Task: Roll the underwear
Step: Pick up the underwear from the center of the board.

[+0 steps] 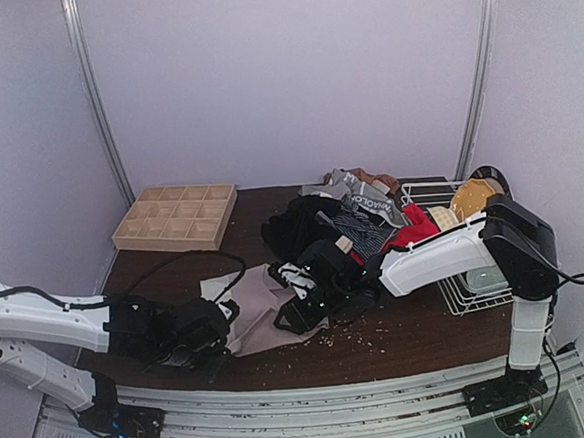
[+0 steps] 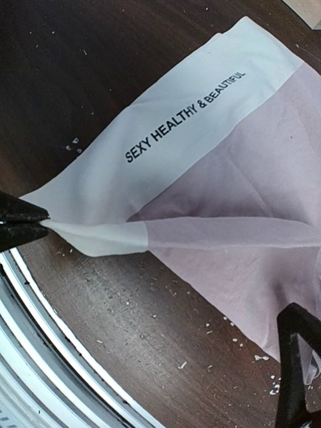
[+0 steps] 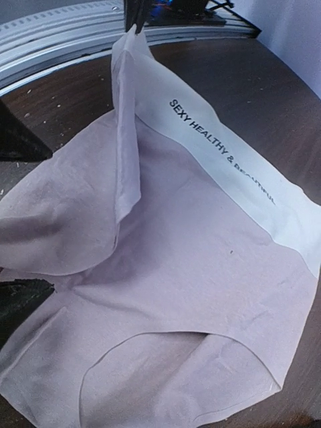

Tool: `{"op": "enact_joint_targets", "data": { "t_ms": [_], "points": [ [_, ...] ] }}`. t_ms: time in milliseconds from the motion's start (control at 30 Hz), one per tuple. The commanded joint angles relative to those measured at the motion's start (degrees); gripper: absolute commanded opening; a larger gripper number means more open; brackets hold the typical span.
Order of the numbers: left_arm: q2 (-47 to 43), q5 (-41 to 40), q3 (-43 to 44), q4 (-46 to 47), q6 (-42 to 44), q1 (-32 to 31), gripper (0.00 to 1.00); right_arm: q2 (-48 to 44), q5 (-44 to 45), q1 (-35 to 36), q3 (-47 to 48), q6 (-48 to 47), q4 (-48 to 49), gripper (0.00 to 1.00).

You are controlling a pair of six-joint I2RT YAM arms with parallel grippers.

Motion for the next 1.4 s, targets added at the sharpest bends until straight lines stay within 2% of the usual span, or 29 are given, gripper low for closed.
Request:
{"op": "enact_joint_targets", "data": {
  "t_ms": [0, 67, 100, 167, 200, 300, 367, 667, 900, 1367],
  "points": [
    [1.0, -3.45, 2.75, -2.15, -1.28, -0.28, 0.0, -3.8, 1.17, -0.08, -3.02, -7.85, 5.12, 0.62],
    [1.08, -3.71, 2.84, -2.37, -1.33, -0.28, 0.0, -4.09, 1.96, -0.12, -4.67, -9.33, 8.28, 0.62],
    [1.02, -3.8, 2.74, -2.38, -1.32, -0.28, 0.0, -4.19, 1.59, -0.4, -6.43, -9.59, 12.45, 0.62],
    [0.99, -3.9, 2.63, -2.38, -1.32, -0.28, 0.0, -4.33, -1.63, -0.61, -12.12, -12.94, 26.63, 0.62],
    [1.01, -4.0, 2.64, -2.54, -1.35, -0.26, 0.0, -4.34, -1.82, -0.56, -13.07, -13.75, 27.91, 0.63],
    [1.1, -3.93, 2.53, -2.86, -1.47, -0.28, 0.0, -2.88, -5.59, -0.93, -6.46, -18.33, 17.31, 0.61],
    [0.98, -3.9, 2.22, -2.87, -1.6, -0.28, 0.0, -1.3, -5.56, -0.9, -3.82, -19.94, 14.32, 0.59],
    [0.63, -3.88, 1.62, -2.91, -1.61, -0.28, 0.0, 3.99, -6.43, -1.76, 1.36, -22.14, 11.47, 0.58],
    [0.38, -3.9, 1.57, -3.13, -1.4, -0.28, 0.0, 5.73, -11.18, -3.26, 3.13, -21.97, 10.56, 0.59],
    [1.01, -3.85, 2.01, -3.11, -1.29, -0.28, 0.0, 9.44, -13.55, -3.69, 7.67, -23.26, 7.28, 0.58]
  ]
}}
